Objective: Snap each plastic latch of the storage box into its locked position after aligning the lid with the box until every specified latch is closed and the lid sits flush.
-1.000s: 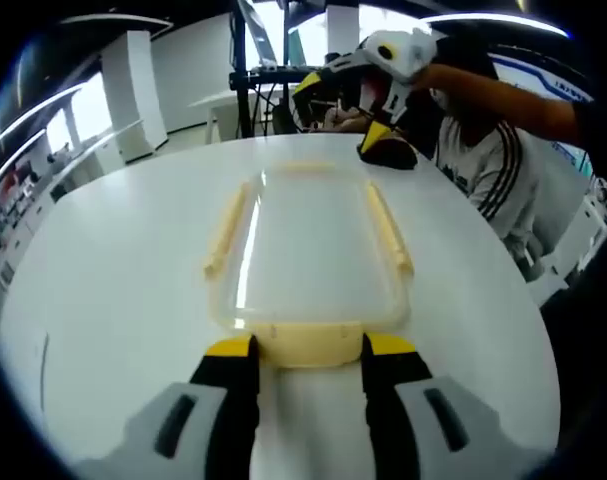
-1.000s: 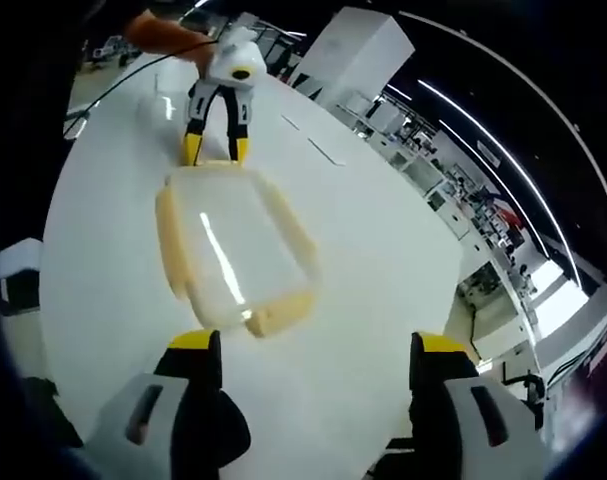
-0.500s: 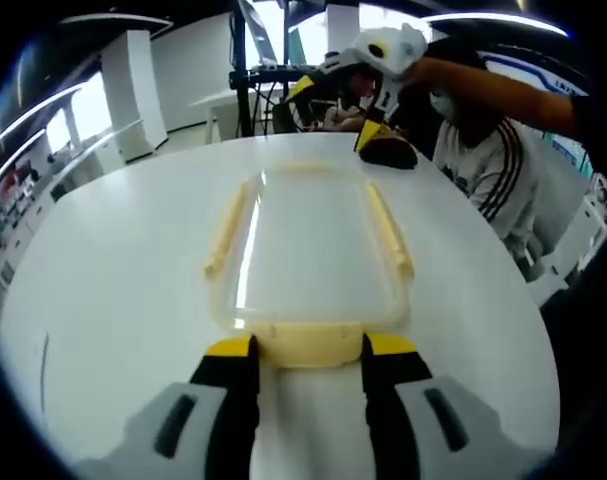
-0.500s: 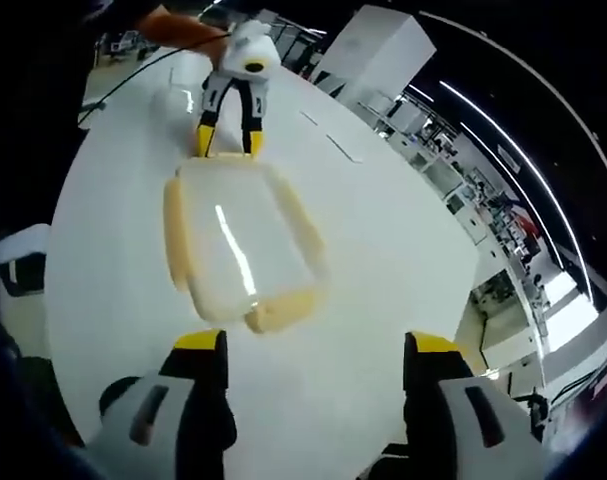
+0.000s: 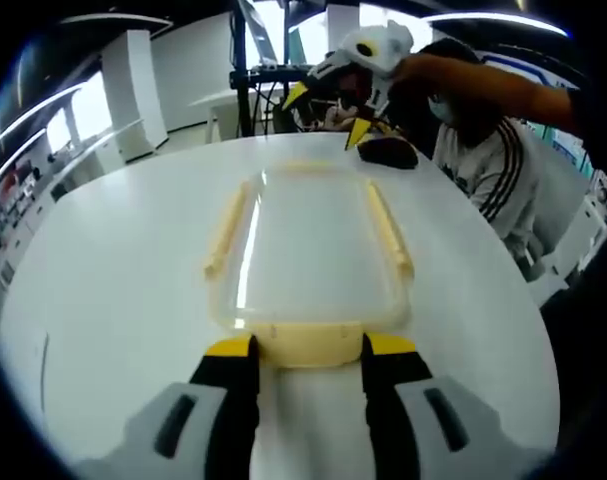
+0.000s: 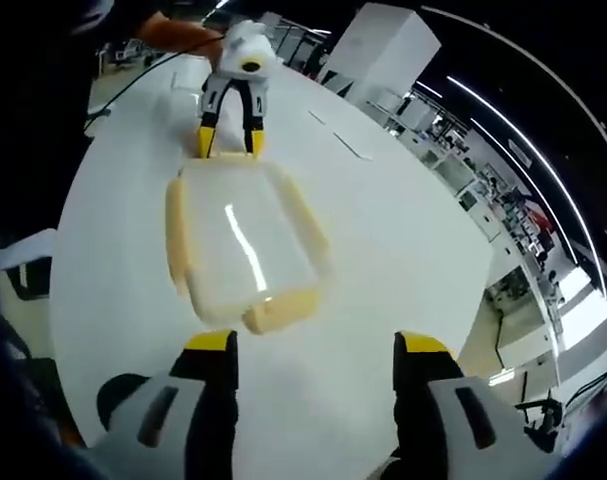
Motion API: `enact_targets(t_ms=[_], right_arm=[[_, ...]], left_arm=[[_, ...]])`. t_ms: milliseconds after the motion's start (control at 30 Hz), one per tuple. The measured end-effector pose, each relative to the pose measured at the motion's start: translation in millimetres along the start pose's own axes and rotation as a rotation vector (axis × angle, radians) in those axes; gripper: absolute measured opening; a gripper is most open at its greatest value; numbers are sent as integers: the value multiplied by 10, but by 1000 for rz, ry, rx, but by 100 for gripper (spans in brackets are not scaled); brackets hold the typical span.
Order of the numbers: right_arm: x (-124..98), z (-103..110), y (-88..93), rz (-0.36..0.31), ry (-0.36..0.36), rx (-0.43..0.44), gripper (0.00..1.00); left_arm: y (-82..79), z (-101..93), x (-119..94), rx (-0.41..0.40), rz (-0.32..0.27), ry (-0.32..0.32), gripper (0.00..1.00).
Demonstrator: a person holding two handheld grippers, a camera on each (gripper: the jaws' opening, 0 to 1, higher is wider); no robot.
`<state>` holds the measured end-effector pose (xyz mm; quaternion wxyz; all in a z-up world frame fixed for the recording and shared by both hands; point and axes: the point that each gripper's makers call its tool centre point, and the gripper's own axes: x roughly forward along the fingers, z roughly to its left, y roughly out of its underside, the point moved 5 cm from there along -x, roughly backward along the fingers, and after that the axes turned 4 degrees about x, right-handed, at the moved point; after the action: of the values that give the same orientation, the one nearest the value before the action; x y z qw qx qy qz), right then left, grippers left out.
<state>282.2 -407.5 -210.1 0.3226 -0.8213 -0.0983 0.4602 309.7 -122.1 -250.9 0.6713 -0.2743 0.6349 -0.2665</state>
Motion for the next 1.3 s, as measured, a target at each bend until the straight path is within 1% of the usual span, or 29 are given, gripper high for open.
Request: enact_targets(t_ms=[133, 267, 333, 533, 867, 967, 1033, 1100, 1133, 1200, 1300], right_arm=[[16, 1, -8, 0, -12, 6, 60], [30, 17, -18, -6, -38, 14, 59], [35, 6, -18, -7, -41, 10, 59], [39, 19, -44, -15, -78, 8, 56], [103, -17, -77, -20, -91, 13, 55], [125, -14, -70, -3, -111, 13, 55], [144, 12, -79, 2, -142, 21, 54], [160, 23, -83, 4, -150, 11, 53], [174, 39, -78, 14, -168, -3, 51], [185, 56, -81, 13, -189, -7, 48], [205, 56, -78, 21, -199, -22, 47]], left_arm=[[0, -7, -2, 1, 1, 0, 40], [-4, -13, -1, 1, 6, 0, 40], [-5, -17, 0, 1, 5, 0, 40], [-8, -25, 2, 1, 4, 0, 40], [-14, -32, 7, 0, 2, -2, 40], [-14, -33, 7, 0, 1, -2, 40], [-15, -16, 10, -1, -3, -2, 40], [-14, -11, 10, -1, -5, -2, 40], [-15, -11, 10, -1, -6, -2, 40], [-17, -8, 12, -1, -4, -2, 40], [-20, -7, 14, -1, -1, -2, 40]])
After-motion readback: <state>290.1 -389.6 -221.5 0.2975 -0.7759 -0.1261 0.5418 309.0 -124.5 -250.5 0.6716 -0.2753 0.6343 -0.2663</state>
